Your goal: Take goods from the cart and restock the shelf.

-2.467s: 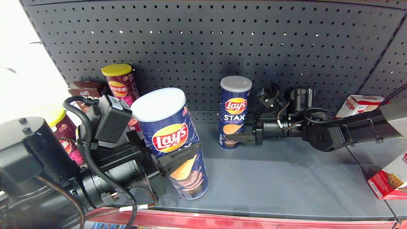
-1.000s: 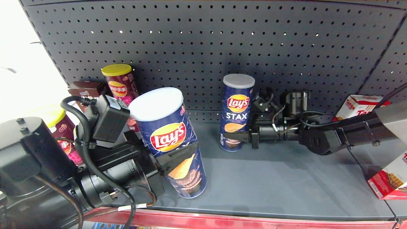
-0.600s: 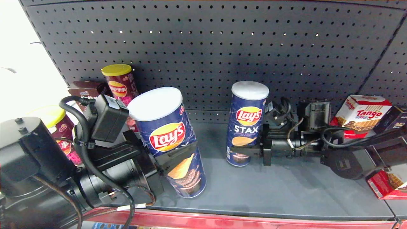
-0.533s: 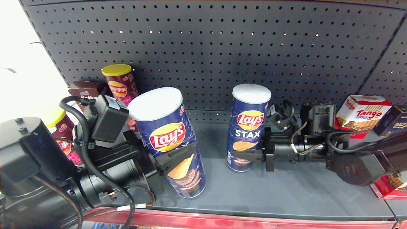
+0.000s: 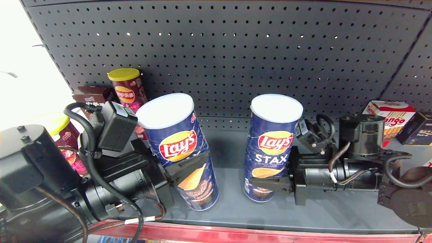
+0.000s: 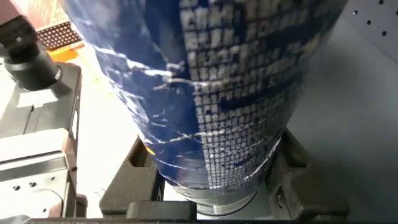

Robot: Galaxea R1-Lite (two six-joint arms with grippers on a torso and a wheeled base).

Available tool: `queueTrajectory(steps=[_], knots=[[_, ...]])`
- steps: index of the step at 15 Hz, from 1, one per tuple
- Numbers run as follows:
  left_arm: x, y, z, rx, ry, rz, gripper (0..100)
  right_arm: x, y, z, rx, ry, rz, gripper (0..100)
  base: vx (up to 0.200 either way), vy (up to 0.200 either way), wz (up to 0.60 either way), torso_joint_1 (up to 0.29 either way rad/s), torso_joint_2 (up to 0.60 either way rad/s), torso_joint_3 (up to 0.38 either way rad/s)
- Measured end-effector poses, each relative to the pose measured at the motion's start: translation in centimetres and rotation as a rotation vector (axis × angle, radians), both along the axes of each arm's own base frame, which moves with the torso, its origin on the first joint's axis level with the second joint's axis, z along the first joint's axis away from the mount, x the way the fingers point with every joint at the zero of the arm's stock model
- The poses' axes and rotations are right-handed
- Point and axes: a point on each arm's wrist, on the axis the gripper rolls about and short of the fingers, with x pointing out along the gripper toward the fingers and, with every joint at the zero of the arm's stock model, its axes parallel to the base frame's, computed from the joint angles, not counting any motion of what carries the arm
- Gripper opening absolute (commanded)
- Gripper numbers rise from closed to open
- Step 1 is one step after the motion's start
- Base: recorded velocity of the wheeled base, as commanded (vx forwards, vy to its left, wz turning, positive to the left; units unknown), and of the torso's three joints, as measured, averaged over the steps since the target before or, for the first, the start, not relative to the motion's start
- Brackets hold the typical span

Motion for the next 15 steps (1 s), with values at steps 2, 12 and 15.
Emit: queueTrajectory(steps=[2,12,15], knots=[[0.0,0.0,0.0,0.000,0.000,0.000,0,-0.6,0.4,-0.3,-0.018,0.005,-0.023,0,0.000,0.000,0.00,0.000,0.00,0.000],[0.0,-0.1,0.0,-0.001,-0.001,-0.002,0,-1.8,0.0,-2.5,-0.048,0.035,-0.035,0,0.000,0.000,0.00,0.000,0.00,0.000],[0.0,-0.1,0.0,0.001,0.001,-0.005,0,-1.5,0.2,-2.8,-0.044,0.016,-0.060,0,0.000,0.000,0.00,0.000,0.00,0.000]])
